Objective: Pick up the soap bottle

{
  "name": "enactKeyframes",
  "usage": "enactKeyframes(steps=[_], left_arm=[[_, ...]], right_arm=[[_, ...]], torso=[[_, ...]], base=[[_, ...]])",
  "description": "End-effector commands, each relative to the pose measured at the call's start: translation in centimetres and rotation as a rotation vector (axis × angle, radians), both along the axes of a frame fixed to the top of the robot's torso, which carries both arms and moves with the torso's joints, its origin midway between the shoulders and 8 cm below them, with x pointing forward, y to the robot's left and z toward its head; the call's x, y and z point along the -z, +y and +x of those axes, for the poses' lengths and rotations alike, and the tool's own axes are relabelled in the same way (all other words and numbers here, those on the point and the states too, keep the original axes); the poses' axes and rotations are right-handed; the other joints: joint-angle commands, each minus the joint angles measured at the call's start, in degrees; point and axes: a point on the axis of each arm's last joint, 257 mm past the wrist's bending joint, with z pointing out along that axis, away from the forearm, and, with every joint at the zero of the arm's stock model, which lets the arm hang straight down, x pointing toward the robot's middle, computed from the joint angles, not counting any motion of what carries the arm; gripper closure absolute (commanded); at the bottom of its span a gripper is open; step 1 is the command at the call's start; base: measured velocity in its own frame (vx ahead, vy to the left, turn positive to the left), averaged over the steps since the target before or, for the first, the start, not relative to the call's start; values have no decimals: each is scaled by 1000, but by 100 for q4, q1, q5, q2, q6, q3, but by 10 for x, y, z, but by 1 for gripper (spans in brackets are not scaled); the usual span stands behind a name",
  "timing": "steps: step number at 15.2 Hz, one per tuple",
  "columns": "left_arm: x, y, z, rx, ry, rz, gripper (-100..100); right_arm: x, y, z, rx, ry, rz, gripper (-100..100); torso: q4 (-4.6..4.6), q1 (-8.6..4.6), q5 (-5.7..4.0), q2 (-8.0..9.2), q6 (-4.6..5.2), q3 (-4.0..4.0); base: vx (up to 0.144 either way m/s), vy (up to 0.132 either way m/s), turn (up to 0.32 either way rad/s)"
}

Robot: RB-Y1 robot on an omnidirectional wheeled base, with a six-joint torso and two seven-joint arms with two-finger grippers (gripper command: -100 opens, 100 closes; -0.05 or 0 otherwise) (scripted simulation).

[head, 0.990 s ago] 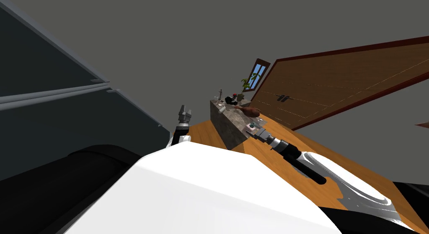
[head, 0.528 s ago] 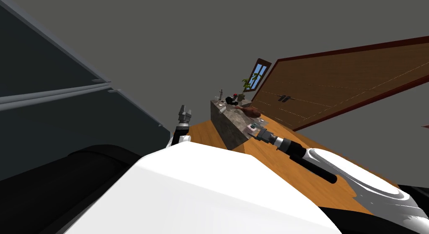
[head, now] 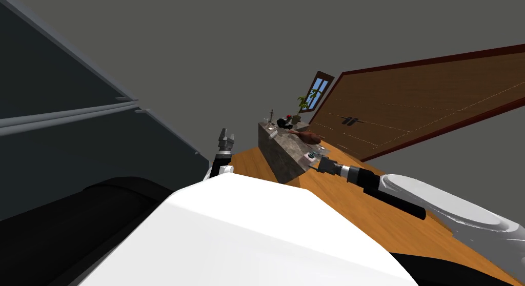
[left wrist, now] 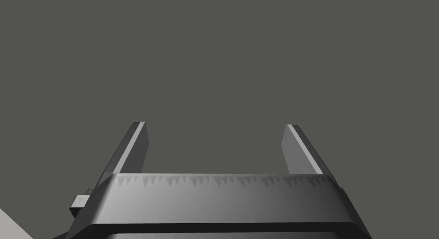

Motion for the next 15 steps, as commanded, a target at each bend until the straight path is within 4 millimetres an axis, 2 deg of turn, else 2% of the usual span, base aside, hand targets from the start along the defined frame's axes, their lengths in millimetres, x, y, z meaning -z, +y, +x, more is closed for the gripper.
enactKeyframes(steps=[1, 3, 4, 5, 8, 15], left_arm=[[0, 0, 0, 0, 0, 0, 0], [0, 0, 0, 0, 0, 0, 0], [0, 0, 0, 0, 0, 0, 0], [0, 0, 0, 0, 0, 0, 0], [0, 0, 0, 0, 0, 0, 0], [0, 0, 0, 0, 0, 0, 0]], right_arm=[[3, -15, -1, -32, 15, -86, -100], [1, -15, 0, -46, 19, -106, -100], [3, -26, 0, -68, 30, -166, -100], [2, -26, 1, -75, 33, -176, -100], [3, -46, 2, -118, 56, -289, -100], [-5, -74, 8, -195, 95, -465, -100]], torso=[[0, 0, 0, 0, 0, 0], [0, 0, 0, -1, 0, -1], [0, 0, 0, 0, 1, 0], [0, 1, 0, 0, -1, 0], [0, 1, 1, -2, 0, -1], [0, 1, 1, -2, -1, -1]], base=[[15, 8, 37], [13, 8, 18], [10, 11, 28], [11, 10, 32], [16, 8, 36], [15, 5, 36]])
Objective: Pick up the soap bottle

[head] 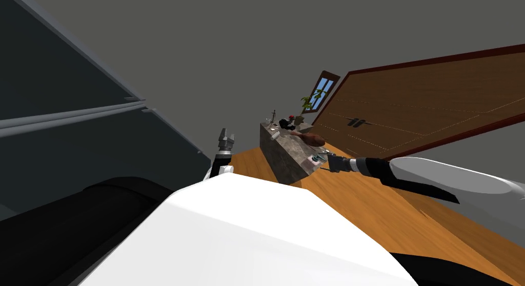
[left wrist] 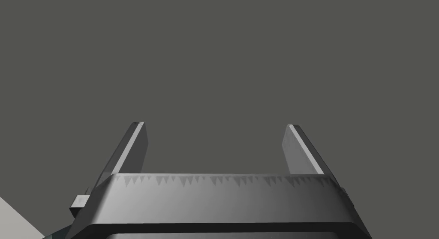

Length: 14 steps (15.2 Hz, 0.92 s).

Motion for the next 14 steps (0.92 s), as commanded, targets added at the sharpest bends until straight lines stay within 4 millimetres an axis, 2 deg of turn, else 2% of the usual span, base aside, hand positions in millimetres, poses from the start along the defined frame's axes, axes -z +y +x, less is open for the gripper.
enactKeyframes(steps=[1, 9, 10, 11, 12, 13, 14], left_arm=[[0, 0, 0, 0, 0, 0, 0], [0, 0, 0, 0, 0, 0, 0], [0, 0, 0, 0, 0, 0, 0], [0, 0, 0, 0, 0, 0, 0], [0, 0, 0, 0, 0, 0, 0], [0, 0, 0, 0, 0, 0, 0], [0, 0, 0, 0, 0, 0, 0]], right_arm=[[-3, -11, 2, -27, 17, -66, -100], [-15, -40, 8, -81, 58, -218, -100], [-14, -36, 8, -75, 53, -200, -100], [0, -45, -1, -60, 54, -203, -100], [4, -47, -3, -56, 54, -203, -100], [-2, -43, 0, -63, 57, -201, -100], [0, -44, -1, -61, 55, -202, 100]], torso=[[0, 0, 0, 0, 0, 0], [0, -3, -1, -1, 0, 0], [0, -4, -1, 0, 0, 0], [1, -4, -2, 2, 2, 1], [-1, 0, -4, -1, 0, 0], [-2, 5, -3, -7, 0, -4], [-2, 5, 0, -6, 1, -4]], base=[[11, 5, 38], [15, 0, 41], [8, -3, 13], [29, 20, 104], [52, 38, 143], [33, 22, 43], [11, 7, -1]])
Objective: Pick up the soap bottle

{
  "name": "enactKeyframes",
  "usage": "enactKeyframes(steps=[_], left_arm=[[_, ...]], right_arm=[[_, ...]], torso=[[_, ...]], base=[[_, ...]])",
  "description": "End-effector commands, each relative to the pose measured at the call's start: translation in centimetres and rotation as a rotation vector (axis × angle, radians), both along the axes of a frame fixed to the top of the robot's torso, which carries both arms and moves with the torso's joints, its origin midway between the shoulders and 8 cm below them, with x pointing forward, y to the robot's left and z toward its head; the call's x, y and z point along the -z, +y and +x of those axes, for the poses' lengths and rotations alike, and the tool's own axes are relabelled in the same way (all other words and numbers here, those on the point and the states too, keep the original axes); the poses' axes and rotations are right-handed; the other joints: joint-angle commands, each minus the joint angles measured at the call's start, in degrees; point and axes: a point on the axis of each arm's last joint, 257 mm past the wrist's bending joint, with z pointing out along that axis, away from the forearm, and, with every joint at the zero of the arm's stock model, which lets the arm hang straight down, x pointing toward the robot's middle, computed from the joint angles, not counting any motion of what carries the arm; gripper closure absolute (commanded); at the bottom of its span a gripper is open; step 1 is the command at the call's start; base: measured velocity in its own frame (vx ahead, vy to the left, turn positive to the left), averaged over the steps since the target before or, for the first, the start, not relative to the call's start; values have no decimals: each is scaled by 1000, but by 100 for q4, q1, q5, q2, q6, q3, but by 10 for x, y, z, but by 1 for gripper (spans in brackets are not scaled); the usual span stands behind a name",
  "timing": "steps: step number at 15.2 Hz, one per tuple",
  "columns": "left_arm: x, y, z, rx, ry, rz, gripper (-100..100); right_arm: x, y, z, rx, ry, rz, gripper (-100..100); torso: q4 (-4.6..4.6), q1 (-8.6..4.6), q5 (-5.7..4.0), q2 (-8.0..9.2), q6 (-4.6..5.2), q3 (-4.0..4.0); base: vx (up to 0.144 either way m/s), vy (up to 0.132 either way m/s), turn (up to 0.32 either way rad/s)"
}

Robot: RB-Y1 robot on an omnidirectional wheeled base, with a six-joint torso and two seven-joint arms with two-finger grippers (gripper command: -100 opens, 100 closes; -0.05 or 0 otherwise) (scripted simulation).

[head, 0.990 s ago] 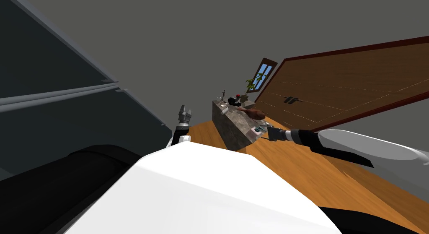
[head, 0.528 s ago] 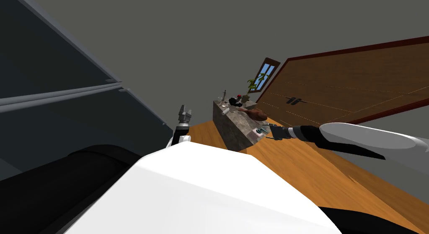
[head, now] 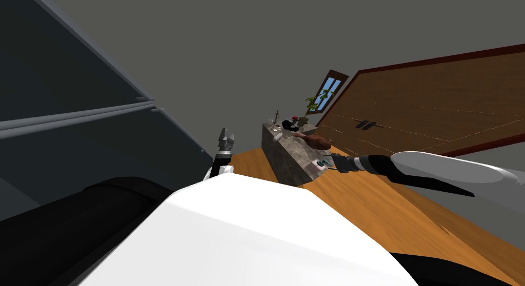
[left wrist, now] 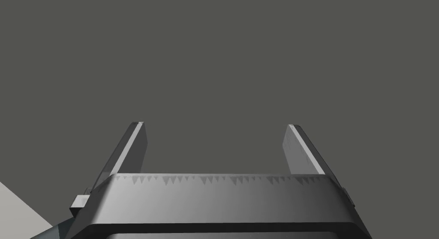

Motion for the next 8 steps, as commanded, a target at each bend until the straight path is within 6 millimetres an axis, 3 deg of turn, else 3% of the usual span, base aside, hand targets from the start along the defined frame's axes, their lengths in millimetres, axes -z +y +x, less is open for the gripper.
enactKeyframes(steps=[1, 8], left_arm=[[0, 0, 0, 0, 0, 0, 0], [0, 0, 0, 0, 0, 0, 0]], right_arm=[[0, 0, 0, 0, 0, 0, 100], [-11, 6, 8, -11, -4, -1, 100]], torso=[[0, 0, 0, 0, 0, 0], [0, -11, 4, 18, 3, 8]], base=[[3, 3, -14], [-14, -12, -44]])
